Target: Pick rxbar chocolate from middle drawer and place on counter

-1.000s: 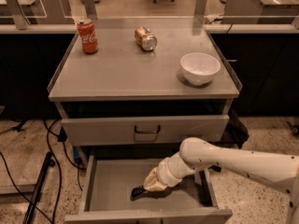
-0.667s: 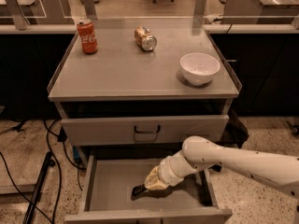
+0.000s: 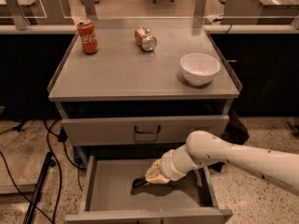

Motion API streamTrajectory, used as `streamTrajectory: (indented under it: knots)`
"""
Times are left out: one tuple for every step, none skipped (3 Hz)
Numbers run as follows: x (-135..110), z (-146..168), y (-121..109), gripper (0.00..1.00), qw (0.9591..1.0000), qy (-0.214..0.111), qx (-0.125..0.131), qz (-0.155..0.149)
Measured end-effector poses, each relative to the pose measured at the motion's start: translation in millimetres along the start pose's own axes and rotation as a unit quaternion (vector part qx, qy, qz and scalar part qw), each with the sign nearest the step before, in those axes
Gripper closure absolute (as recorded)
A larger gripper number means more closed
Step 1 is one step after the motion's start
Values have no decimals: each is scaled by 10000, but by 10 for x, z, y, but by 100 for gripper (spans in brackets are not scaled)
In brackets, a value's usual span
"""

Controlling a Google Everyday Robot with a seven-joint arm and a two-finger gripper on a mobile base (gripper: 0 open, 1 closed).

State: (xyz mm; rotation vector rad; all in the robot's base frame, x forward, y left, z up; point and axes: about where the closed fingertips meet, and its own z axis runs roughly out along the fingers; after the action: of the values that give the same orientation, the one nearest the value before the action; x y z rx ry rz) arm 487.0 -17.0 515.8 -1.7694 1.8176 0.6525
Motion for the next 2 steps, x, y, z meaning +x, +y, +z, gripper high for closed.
streamTrajectory:
  knots:
    - [-230,-296,-88,100,9995,49,299,75]
    - [-551,-679,-193,100,9981,157,597,22]
